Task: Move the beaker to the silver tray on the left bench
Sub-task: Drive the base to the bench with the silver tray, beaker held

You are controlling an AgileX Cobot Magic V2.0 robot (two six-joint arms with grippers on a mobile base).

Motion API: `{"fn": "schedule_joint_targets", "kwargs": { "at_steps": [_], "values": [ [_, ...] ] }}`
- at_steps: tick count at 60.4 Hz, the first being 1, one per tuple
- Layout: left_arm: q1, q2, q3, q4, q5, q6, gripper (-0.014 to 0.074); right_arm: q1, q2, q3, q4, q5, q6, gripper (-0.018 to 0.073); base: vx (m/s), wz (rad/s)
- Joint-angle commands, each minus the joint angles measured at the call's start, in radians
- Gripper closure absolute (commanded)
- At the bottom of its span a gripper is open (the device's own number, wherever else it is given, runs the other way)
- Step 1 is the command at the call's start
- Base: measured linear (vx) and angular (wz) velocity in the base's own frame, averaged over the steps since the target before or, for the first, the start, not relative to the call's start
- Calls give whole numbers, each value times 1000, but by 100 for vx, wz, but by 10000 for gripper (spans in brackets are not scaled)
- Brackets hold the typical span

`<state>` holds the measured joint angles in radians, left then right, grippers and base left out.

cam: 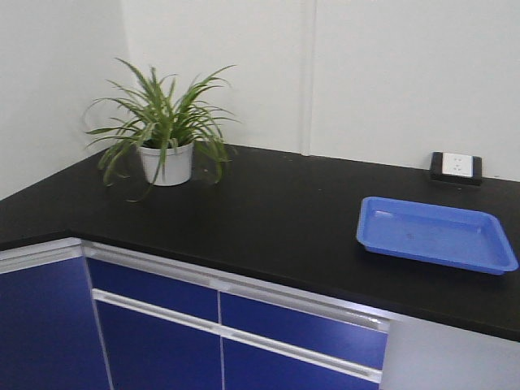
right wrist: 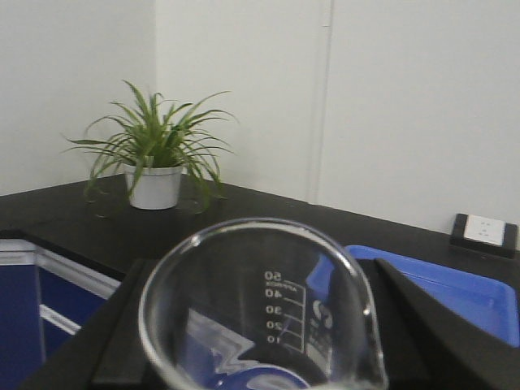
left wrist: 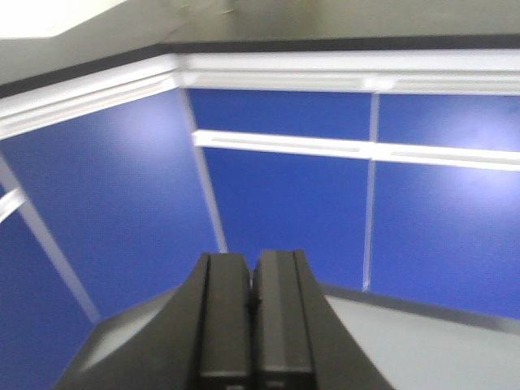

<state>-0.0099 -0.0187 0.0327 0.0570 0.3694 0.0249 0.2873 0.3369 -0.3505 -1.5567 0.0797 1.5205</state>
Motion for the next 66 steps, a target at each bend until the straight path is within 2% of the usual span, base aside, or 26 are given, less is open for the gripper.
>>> {"fn": "schedule_joint_targets", "kwargs": {
  "at_steps": [1,66],
  "values": [
    [-6,-8,20,-3,-74,-2,595,-1,12,-31,-9,3,-4,571,-34,53],
    [-6,-8,20,-3,-74,-2,595,-1,12,-31,-9,3,-4,571,-26,51]
  ]
}}
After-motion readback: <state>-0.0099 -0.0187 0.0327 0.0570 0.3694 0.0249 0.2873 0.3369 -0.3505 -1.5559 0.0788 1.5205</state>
